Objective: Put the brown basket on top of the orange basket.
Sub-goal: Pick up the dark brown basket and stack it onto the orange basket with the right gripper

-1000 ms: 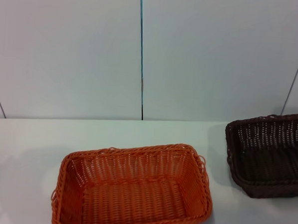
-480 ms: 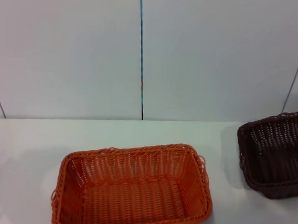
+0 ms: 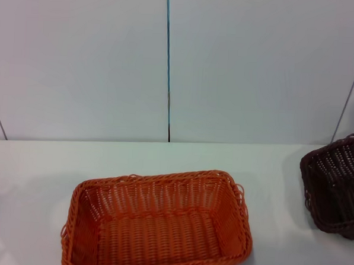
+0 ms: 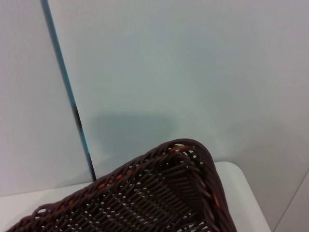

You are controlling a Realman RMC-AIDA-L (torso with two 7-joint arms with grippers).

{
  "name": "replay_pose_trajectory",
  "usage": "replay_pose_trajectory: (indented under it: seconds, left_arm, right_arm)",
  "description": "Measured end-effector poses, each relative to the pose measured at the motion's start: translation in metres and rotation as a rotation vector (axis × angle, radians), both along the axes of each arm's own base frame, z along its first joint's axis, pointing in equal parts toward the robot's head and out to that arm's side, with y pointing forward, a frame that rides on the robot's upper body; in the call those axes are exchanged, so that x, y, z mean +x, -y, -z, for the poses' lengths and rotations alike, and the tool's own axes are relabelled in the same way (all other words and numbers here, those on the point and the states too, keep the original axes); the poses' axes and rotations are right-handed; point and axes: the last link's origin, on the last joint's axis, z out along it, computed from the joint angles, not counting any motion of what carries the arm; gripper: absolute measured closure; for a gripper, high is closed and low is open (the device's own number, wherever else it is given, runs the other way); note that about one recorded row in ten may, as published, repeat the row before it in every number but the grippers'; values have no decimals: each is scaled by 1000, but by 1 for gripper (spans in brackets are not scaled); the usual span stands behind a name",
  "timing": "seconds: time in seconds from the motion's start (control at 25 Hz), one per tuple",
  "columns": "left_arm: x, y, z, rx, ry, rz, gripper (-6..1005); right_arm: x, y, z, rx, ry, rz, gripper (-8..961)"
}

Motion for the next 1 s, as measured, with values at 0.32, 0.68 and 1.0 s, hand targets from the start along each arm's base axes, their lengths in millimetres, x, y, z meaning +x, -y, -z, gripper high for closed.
replay_pose_trajectory:
  seconds: [0.32, 0.68, 1.0]
  left_arm:
    - [0, 0, 0, -1, 0, 1, 108]
    - [-1, 2, 0, -1, -1, -4, 109]
    - [-2, 3, 0, 0, -2, -8, 109]
  right_arm:
    - [-8, 6, -14, 27, -19, -14, 769]
    - [-24, 7, -26, 51, -42, -56, 768]
    - [-45, 7, -35, 67, -109, -131, 765]
